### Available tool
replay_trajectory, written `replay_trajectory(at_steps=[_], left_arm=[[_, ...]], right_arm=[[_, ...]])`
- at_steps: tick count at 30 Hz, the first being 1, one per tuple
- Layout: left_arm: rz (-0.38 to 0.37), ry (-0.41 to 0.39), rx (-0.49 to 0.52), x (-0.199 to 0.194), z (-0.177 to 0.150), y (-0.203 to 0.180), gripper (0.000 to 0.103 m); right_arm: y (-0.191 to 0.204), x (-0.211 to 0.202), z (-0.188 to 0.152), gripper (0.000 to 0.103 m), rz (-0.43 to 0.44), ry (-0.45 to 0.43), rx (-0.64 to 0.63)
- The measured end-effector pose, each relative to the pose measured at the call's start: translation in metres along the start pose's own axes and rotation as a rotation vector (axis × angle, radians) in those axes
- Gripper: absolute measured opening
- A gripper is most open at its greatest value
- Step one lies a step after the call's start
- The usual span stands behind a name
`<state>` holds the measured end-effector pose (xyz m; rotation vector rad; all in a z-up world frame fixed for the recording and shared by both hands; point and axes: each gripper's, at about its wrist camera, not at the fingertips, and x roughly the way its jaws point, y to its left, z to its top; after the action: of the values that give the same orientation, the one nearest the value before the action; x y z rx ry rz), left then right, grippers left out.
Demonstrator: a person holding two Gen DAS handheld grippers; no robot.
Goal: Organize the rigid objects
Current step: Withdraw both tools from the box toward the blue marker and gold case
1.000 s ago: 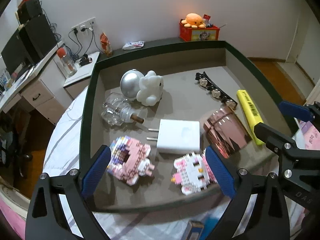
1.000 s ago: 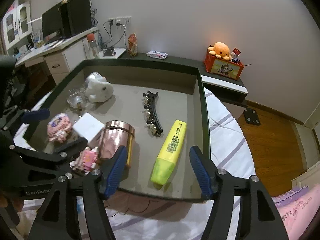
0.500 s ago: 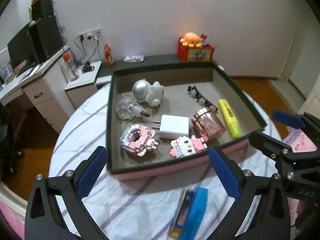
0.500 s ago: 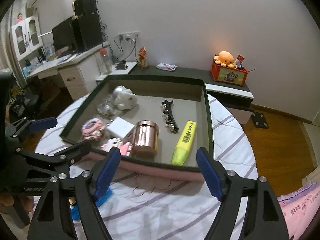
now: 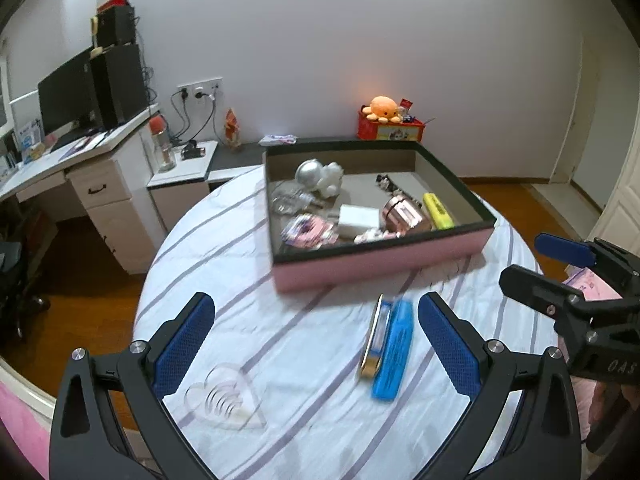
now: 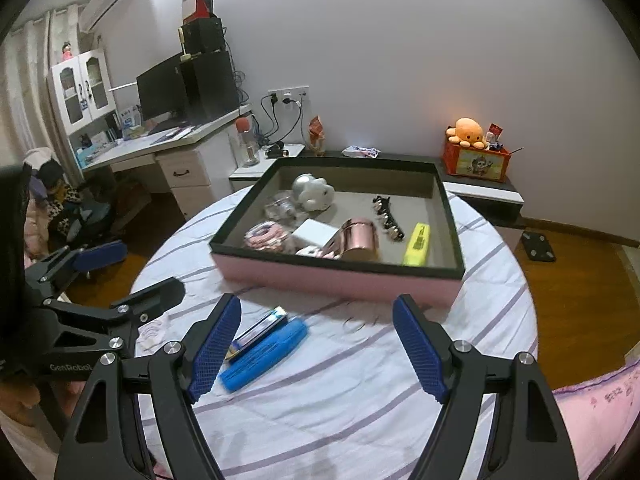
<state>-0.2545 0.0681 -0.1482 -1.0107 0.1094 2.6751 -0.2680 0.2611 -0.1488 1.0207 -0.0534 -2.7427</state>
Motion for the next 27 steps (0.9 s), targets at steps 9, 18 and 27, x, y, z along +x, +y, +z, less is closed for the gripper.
replay_trajectory(at_steps=[9,18,27], left_arm=[[-0.003,0.046,-0.046,-0.006,-0.041,0.031,0.103],[-0.025,0.121,-0.025,0.015,-0.063,0.032,0.103],[-0.023,0.159,-0.025,0.025,-0.071,0.043,0.103]], right_arm=[[0.027,0.022,-0.04,0.08,0.01,0.087,0.023],[0.051,0.056,-0.066,0.08,-0.02,0.178,0.023],[0.06,0.08,-0.074,0.08,-0.051,0.221,-0.002]])
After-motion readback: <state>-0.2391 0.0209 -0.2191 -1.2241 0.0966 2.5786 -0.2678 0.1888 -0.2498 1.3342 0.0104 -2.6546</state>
